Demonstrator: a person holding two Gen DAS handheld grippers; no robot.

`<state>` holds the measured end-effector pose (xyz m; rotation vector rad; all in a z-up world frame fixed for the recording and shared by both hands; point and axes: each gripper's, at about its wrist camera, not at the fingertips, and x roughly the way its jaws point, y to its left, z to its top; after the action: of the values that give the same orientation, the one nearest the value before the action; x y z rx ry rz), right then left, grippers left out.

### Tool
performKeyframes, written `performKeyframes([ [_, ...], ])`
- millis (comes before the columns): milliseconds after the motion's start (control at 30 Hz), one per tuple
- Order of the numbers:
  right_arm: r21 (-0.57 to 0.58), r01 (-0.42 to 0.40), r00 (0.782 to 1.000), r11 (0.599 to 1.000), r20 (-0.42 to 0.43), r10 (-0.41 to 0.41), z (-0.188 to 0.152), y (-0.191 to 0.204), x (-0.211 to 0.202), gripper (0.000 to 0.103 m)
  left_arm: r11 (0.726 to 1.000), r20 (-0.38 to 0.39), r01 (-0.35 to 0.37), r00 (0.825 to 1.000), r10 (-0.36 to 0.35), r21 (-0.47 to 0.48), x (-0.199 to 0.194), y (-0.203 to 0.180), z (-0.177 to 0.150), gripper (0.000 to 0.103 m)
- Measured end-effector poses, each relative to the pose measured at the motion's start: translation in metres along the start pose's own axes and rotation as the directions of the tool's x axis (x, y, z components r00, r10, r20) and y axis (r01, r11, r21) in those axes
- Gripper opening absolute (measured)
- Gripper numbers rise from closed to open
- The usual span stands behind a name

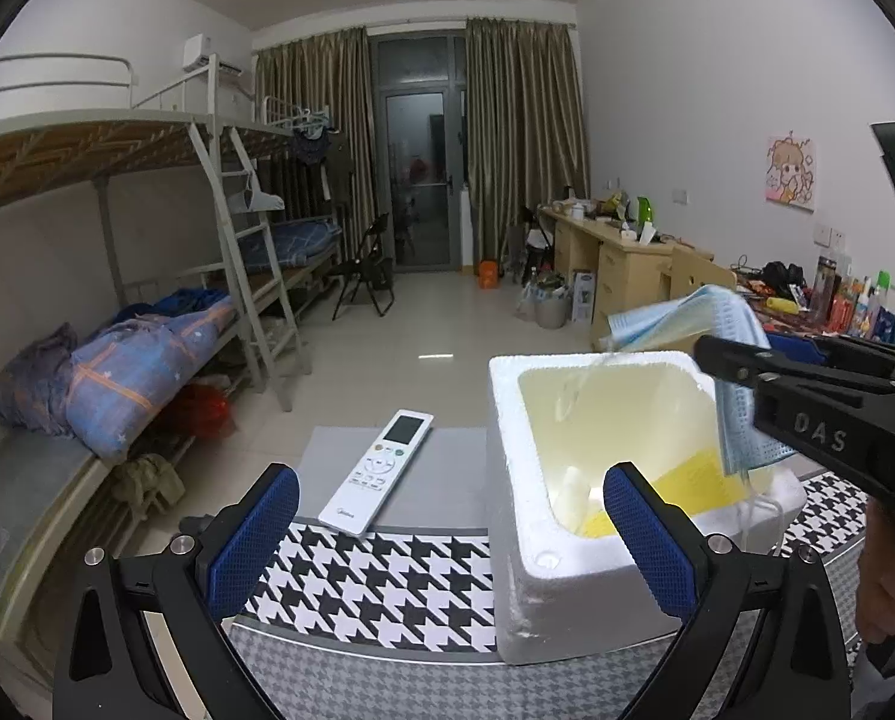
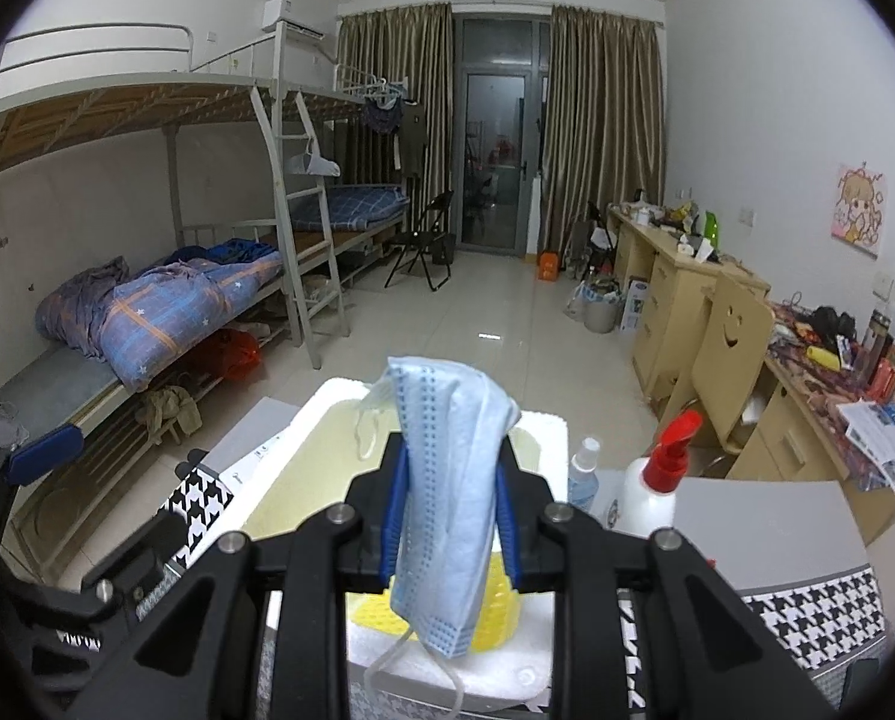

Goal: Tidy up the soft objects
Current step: 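Move the right tool holding the blue mask over the foam box, then open the right tool to drop the blue mask into the foam box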

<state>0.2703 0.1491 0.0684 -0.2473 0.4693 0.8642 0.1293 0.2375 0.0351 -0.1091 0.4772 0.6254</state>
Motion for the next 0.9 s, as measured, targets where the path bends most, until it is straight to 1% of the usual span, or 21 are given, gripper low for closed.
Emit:
performKeyframes([
  [33, -0.001, -0.001, 1.000, 1.000, -0.005, 0.001, 0.000, 0.000, 0.002, 0.039, 1.000, -0.001, -0.006, 1.000, 0.006, 0.001, 0.000, 0.000, 0.000, 0.102],
  [67, -0.004, -0.003, 1.000, 1.000, -0.011, 0.003, 0.000, 0.001, 0.005, 0.052, 1.000, 0.000, -0.013, 1.000, 0.013, 0.001, -0.001, 0.000, -0.001, 0.102],
  [100, -0.006, -0.002, 1.000, 1.000, -0.014, 0.002, -0.001, 0.001, 0.006, 0.060, 1.000, 0.001, -0.018, 1.000, 0.018, -0.003, -0.001, 0.001, -0.001, 0.102],
  [133, -0.008, 0.004, 1.000, 1.000, -0.013, -0.004, -0.002, 0.001, 0.007, 0.073, 1.000, -0.001, -0.017, 1.000, 0.017, -0.009, 0.000, 0.003, -0.001, 0.102],
  [167, -0.005, 0.012, 1.000, 1.000, -0.003, -0.012, -0.002, 0.001, 0.006, 0.076, 1.000, -0.006, -0.017, 1.000, 0.017, -0.019, 0.001, 0.005, -0.001, 0.102],
  [267, 0.002, 0.005, 1.000, 1.000, -0.003, -0.005, -0.003, 0.001, 0.006, 0.078, 0.999, -0.006, -0.033, 0.999, 0.033, -0.013, 0.001, 0.006, -0.002, 0.102],
  [500, 0.015, 0.004, 1.000, 1.000, -0.010, -0.004, -0.004, 0.001, 0.004, 0.078, 0.999, -0.011, -0.023, 1.000, 0.023, -0.025, -0.002, 0.008, -0.002, 0.102],
  [733, 0.025, 0.007, 1.000, 1.000, 0.009, -0.008, -0.009, -0.002, -0.015, 0.078, 0.999, 0.003, -0.008, 1.000, 0.008, -0.033, -0.014, 0.006, -0.004, 0.102],
  [800, 0.037, 0.009, 1.000, 0.999, 0.019, -0.010, -0.010, -0.003, -0.023, 0.083, 0.999, 0.006, -0.003, 1.000, 0.003, -0.035, -0.019, 0.005, -0.004, 0.102],
  [867, 0.040, 0.006, 0.999, 0.999, 0.035, -0.008, -0.010, -0.003, -0.032, 0.089, 0.999, 0.013, 0.005, 1.000, -0.004, -0.040, -0.025, 0.004, -0.004, 0.102],
  [900, 0.038, 0.009, 0.999, 0.999, 0.043, -0.011, -0.011, -0.003, -0.038, 0.090, 0.999, 0.015, 0.006, 1.000, -0.005, -0.041, -0.027, 0.002, -0.005, 0.102],
])
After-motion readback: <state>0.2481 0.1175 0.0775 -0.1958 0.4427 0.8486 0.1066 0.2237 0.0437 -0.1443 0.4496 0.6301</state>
